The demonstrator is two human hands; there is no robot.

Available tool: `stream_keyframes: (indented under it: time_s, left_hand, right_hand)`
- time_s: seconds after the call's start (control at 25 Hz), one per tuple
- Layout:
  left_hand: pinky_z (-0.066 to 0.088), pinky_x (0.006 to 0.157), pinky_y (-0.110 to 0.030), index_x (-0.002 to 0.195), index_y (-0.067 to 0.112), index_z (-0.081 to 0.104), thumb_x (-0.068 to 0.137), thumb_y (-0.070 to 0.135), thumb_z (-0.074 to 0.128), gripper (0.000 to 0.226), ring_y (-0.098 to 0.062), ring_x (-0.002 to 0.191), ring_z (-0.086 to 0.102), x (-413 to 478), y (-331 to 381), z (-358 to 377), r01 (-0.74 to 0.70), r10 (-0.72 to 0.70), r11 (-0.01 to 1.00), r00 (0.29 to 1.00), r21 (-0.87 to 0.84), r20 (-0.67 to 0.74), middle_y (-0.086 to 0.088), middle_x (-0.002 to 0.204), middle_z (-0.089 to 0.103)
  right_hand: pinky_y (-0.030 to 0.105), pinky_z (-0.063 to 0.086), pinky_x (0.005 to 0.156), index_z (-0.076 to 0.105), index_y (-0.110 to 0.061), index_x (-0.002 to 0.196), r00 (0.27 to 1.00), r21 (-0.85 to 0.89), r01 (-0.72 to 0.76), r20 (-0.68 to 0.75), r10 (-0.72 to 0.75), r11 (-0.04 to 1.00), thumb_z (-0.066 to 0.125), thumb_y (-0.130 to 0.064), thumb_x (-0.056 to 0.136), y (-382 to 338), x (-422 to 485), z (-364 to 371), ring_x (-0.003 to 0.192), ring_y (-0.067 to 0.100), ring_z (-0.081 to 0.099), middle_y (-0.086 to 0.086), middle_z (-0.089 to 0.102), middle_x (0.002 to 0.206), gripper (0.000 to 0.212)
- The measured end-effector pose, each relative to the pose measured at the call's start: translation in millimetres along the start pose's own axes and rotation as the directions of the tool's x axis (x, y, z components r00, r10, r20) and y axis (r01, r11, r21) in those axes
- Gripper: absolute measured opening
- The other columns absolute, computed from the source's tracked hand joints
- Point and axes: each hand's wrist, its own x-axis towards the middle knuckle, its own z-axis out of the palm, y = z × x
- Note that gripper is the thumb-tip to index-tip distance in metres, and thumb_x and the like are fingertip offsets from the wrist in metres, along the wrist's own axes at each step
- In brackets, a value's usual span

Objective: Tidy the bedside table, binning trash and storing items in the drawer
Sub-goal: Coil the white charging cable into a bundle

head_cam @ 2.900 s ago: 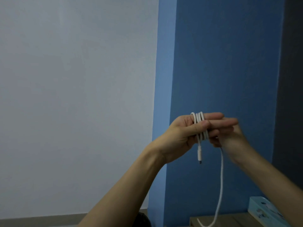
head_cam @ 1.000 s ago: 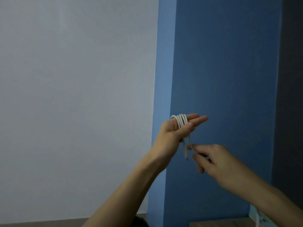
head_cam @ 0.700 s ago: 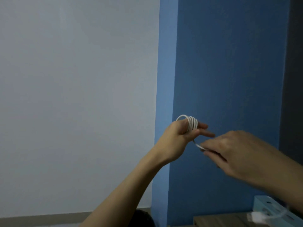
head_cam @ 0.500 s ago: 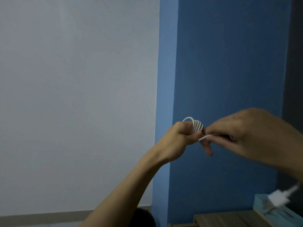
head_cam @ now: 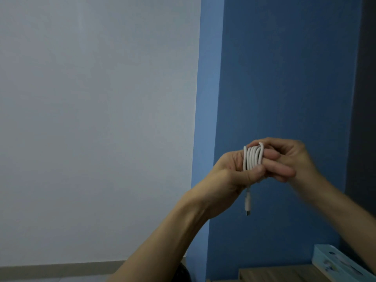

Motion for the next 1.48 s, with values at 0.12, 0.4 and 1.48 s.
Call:
stream_keyframes:
  time_s: [0.12, 0.4, 1.48]
  left_hand:
    - [0.047, 0.08, -0.017, 0.109, 0.003, 0.054, 0.089, -0.007, 0.04, 0.026, -0.004, 0.088, 0.065, 1, 1, 3, -0.01, 0.011, 1.0, 0.998, 0.016, -0.062, 0.01, 0.094, 0.074]
    - [0.036, 0.108, -0.019, 0.094, 0.028, 0.069, 0.091, -0.007, 0.044, 0.043, -0.011, 0.123, 0.054, 5, 13, -13, -0.012, 0.079, 0.971, 0.959, 0.24, -0.271, -0.004, 0.122, 0.065]
    - [0.04, 0.099, -0.021, 0.084, 0.008, 0.049, 0.096, -0.002, 0.033, 0.022, -0.024, 0.094, 0.06, -14, 11, -12, 0.047, -0.103, 0.942, 0.983, 0.333, 0.153, -0.034, 0.073, 0.064]
  right_hand:
    - [0.016, 0.04, 0.041, 0.061, -0.016, 0.055, 0.989, 0.004, -0.117, -0.086, 0.117, 0.993, 0.051, 0.001, 0.086, 10, -3, 12, 0.04, 0.008, 0.049, -0.004, 0.057, 0.044, 0.036]
    - [0.017, 0.035, 0.042, 0.064, -0.033, 0.079, 0.968, -0.319, -0.141, 0.154, 0.198, 0.937, 0.048, -0.015, 0.093, 16, -35, 23, 0.04, 0.004, 0.042, -0.001, 0.047, 0.045, 0.027]
    - [0.021, 0.054, 0.06, 0.069, -0.026, 0.104, 0.934, 0.118, -0.121, 0.35, 0.073, 0.986, 0.065, -0.066, 0.059, -9, -10, 2, 0.084, 0.018, 0.069, 0.003, 0.073, 0.099, 0.06]
